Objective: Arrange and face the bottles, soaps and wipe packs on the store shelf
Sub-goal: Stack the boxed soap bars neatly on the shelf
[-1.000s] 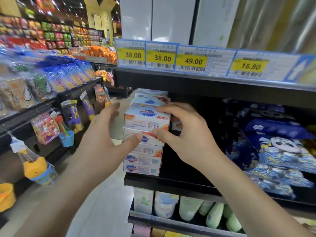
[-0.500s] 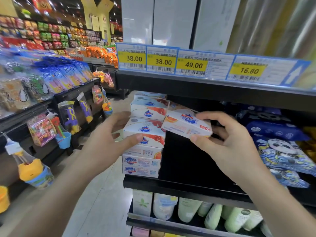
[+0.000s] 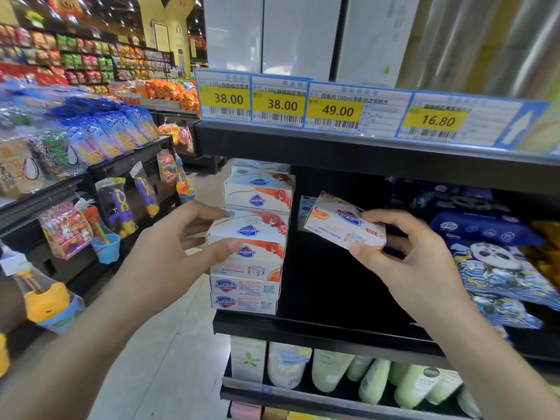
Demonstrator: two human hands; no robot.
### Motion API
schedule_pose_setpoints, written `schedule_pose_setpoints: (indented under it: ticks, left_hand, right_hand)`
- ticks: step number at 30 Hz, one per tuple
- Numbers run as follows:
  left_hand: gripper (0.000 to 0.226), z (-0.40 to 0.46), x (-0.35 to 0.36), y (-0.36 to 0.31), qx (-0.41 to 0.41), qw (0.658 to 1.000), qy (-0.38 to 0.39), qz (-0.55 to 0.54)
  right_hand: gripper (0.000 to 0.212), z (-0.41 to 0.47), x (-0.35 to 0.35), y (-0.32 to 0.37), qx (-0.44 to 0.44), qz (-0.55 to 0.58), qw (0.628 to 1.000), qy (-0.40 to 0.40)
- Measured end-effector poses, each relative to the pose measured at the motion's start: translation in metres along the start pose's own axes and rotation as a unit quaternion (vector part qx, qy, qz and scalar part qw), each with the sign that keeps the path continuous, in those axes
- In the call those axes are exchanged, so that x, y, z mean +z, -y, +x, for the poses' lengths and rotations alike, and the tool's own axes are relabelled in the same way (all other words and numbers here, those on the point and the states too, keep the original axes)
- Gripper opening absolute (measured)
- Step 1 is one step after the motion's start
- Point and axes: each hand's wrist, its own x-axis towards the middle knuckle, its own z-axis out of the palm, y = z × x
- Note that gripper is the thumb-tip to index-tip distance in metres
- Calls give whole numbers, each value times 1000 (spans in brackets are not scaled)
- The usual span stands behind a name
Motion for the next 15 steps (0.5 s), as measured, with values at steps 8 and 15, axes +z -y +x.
schedule_pose_setpoints:
  ticks: [8, 15]
  left_hand:
    - [56, -1, -2, -1, 11, 999, -27, 17]
    - [48, -25, 2, -20, 65, 993, -100, 9]
  right_hand:
    - [45, 19, -1, 0, 19, -96, 995, 16]
    - [50, 54, -2, 15, 27, -299, 951, 66]
